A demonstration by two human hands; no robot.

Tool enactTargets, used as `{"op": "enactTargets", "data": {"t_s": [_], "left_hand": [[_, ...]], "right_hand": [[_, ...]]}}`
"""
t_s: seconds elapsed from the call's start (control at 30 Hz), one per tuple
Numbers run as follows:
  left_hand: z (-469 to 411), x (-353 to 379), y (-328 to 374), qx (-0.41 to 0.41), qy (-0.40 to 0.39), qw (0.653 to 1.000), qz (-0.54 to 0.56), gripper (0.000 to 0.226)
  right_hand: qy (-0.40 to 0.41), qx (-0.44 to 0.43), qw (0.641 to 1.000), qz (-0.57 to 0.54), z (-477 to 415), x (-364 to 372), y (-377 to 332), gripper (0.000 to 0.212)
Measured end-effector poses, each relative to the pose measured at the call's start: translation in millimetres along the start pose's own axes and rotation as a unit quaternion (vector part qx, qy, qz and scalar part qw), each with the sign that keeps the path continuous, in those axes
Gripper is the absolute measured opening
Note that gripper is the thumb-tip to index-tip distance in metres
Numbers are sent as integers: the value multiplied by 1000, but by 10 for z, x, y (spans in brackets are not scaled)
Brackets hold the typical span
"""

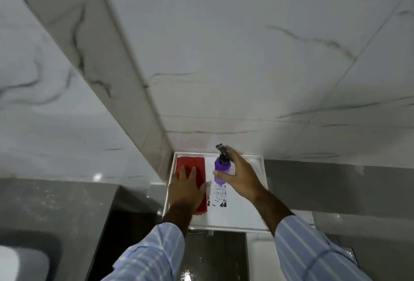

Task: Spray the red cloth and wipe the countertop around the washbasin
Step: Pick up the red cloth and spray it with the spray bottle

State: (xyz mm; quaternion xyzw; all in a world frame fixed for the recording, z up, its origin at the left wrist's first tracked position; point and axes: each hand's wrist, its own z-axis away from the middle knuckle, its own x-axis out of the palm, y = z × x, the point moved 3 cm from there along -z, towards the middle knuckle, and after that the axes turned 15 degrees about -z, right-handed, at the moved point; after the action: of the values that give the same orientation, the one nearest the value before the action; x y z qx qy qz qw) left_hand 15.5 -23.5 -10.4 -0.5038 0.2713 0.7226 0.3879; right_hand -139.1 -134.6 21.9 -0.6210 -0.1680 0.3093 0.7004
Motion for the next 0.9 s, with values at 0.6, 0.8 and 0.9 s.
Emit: {"op": "enactTargets", "data": {"t_s": [0.6,0.8,0.9], "left_hand": [[-317,-94,-21,-48,-36,854,517,39],[94,-246,-189,-85,-197,496,842,45],[259,-276,-176,-77,-221,456,859,67]], "right_hand": [[145,-33,975,-168,-274,73,-9,14],[97,-4,971,-218,-11,-152,-377,29],[-17,41,980,-195,143,-166,-602,41]]}}
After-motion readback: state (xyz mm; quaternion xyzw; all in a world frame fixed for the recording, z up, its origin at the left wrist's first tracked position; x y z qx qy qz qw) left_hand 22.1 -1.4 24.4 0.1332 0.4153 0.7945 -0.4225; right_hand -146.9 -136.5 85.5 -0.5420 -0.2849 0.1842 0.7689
